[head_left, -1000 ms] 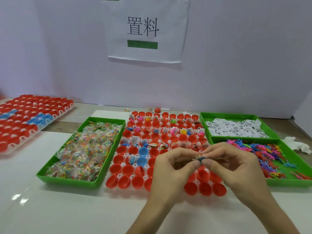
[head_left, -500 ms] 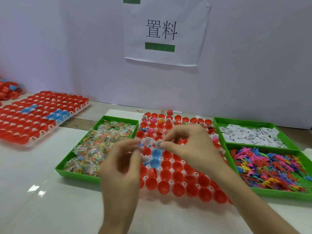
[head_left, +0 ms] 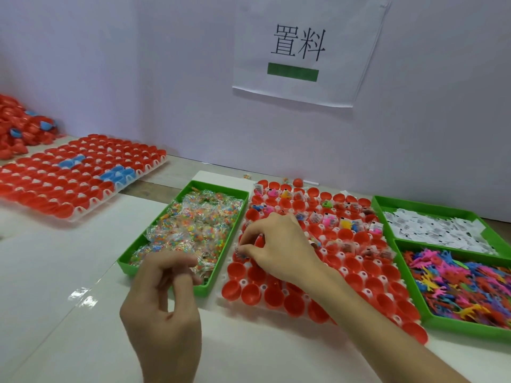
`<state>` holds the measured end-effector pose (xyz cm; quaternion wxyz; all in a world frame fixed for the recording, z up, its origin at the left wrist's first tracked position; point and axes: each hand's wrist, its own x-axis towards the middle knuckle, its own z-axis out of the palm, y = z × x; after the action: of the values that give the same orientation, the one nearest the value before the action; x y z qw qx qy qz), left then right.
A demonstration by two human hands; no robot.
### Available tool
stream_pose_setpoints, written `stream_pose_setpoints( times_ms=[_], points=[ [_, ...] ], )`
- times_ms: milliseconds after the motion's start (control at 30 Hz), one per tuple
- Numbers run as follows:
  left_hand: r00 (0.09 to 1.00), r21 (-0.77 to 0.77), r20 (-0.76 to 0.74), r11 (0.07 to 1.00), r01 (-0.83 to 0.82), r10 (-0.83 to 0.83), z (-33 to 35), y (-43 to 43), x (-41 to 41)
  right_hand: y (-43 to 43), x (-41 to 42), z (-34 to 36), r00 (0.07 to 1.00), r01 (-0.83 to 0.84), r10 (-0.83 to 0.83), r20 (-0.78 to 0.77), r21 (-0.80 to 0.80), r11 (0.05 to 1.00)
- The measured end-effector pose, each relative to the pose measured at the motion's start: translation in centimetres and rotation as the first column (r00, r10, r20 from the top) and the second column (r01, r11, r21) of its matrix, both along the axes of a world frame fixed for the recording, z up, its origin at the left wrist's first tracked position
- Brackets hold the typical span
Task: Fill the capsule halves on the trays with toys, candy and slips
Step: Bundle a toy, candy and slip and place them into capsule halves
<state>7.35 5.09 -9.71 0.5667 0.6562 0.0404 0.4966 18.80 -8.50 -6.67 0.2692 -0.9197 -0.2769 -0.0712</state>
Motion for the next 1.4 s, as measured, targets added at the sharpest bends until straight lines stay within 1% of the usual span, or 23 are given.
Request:
stream_pose_setpoints(
  times_ms=[167, 300, 400, 467, 533, 600, 700, 767, 833, 867, 933, 1000, 1100, 1167, 1233, 1300, 1333, 1400],
  points=[
    [1.000, -0.003, 0.016, 1.000, -0.004, 0.004, -0.2, 0.2, -0.1, 0.2, -0.1, -0.7, 0.997, 0.011, -0.007, 0.073, -0.054, 0.998],
    [1.000, 0.027, 0.029, 1.000, -0.009, 0.008, -0.3, 0.3, -0.1, 0.2, 0.1, -0.8, 0.997, 0.015, -0.009, 0.071, -0.077, 0.997],
    [0.999, 0.043, 0.035, 0.999, 0.008, -0.009, -0.4, 0.4, -0.1, 0.1, -0.1, -1.0, 0.998, -0.028, 0.032, 0.053, -0.059, 0.998],
    [1.000, 0.045, 0.011, 0.999, 0.021, -0.021, -0.4, 0.4, -0.1, 0.2, -0.3, -0.9, 0.997, -0.048, 0.050, 0.057, -0.031, 0.998],
    [0.997, 0.051, -0.063, 0.998, 0.047, -0.043, -0.2, 0.4, 0.0, 0.2, -0.4, -0.7, 0.996, -0.057, 0.056, 0.071, 0.013, 0.998],
    [0.980, 0.092, -0.186, 0.992, 0.091, -0.073, 0.1, 0.6, 0.4, 0.3, -0.3, -0.5, 0.996, -0.051, 0.048, 0.074, 0.029, 0.998],
    [0.927, 0.237, -0.368, 0.957, 0.165, -0.069, 1.0, 1.4, 1.7, 0.1, -0.4, -0.3, 0.996, -0.035, 0.034, 0.078, 0.010, 0.999],
    [0.892, 0.366, -0.450, 0.917, 0.157, 0.027, 1.7, 2.4, 3.0, -0.1, -0.4, -0.1, 0.998, -0.036, 0.034, 0.058, 0.028, 0.999],
    [0.834, 0.488, -0.523, 0.864, 0.122, 0.177, 2.2, 3.5, 4.5, -0.3, -0.6, 0.2, 0.999, -0.040, 0.039, 0.023, 0.057, 0.998],
    [0.795, 0.526, -0.560, 0.842, 0.123, 0.234, 2.4, 3.9, 5.2, -0.6, -0.7, 0.5, 0.999, -0.038, 0.038, 0.006, 0.079, 0.996],
    [0.730, 0.541, -0.628, 0.826, 0.160, 0.270, 2.8, 4.5, 6.0, -1.6, -0.6, 1.2, 1.000, -0.013, 0.017, -0.025, 0.130, 0.991],
    [0.703, 0.508, -0.668, 0.840, 0.191, 0.244, 3.0, 4.8, 6.4, -3.6, 0.0, 2.1, 0.998, 0.050, -0.045, -0.035, 0.176, 0.983],
    [0.699, 0.457, -0.683, 0.871, 0.183, 0.212, 3.0, 5.0, 6.6, -8.5, 1.5, 3.4, 0.973, 0.226, -0.228, -0.023, 0.265, 0.938],
    [0.701, 0.421, -0.687, 0.891, 0.168, 0.192, 2.8, 5.0, 6.7, -12.5, 2.8, 3.8, 0.932, 0.354, -0.361, -0.038, 0.315, 0.880],
    [0.707, 0.411, -0.681, 0.899, 0.153, 0.192, 2.6, 5.0, 6.7, -16.6, 4.2, 3.7, 0.862, 0.494, -0.504, -0.047, 0.299, 0.817],
    [0.716, 0.432, -0.666, 0.891, 0.141, 0.210, 2.6, 5.1, 6.7, -20.9, 5.4, 3.0, 0.760, 0.638, -0.649, -0.039, 0.234, 0.734],
    [0.722, 0.440, -0.659, 0.887, 0.141, 0.212, 2.6, 5.1, 6.7, -22.9, 5.9, 2.6, 0.709, 0.699, -0.704, -0.035, 0.160, 0.697],
    [0.733, 0.440, -0.650, 0.885, 0.148, 0.201, 2.6, 5.4, 6.7, -25.9, 6.1, 1.4, 0.636, 0.764, -0.770, -0.051, -0.101, 0.637]
  ],
)
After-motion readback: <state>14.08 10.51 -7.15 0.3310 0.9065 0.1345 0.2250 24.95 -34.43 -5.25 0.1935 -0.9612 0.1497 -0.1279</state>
